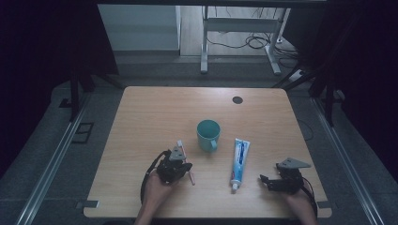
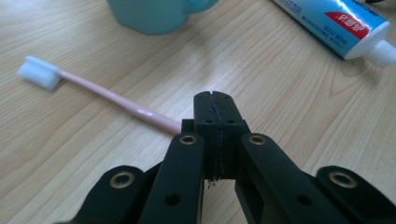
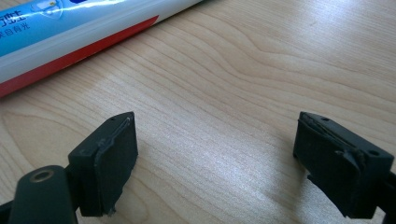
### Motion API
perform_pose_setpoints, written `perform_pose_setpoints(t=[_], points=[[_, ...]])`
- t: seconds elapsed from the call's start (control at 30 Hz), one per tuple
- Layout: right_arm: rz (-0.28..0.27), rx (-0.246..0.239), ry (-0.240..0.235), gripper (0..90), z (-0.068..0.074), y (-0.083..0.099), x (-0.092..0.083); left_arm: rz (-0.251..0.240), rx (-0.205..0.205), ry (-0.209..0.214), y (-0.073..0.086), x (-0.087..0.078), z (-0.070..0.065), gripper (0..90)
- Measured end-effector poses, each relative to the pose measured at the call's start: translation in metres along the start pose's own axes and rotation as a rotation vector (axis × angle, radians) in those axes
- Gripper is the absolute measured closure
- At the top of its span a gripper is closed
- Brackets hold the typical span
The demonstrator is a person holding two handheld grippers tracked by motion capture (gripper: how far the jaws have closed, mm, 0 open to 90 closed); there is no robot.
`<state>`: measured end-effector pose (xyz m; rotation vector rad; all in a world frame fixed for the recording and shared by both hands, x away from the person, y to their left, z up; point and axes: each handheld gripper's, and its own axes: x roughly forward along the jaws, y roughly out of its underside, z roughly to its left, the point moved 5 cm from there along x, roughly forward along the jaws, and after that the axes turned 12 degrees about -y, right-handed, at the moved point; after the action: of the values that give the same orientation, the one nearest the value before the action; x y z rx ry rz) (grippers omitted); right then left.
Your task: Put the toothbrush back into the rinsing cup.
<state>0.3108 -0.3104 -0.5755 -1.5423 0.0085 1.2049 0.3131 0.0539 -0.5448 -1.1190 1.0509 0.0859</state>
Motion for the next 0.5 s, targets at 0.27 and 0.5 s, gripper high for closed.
perform_pose_setpoints(t=[0.27, 0.5], points=[[0.0, -0.002, 0.0, 13.4, 0.0, 0.0, 0.0, 0.022, 0.007, 0.019, 0.002, 0.013, -0.008, 89.6], [0.0, -0.002, 0.0, 13.4, 0.0, 0.0, 0.0, 0.044, 0.009, 0.021, 0.009, 0.018, -0.009, 89.6]])
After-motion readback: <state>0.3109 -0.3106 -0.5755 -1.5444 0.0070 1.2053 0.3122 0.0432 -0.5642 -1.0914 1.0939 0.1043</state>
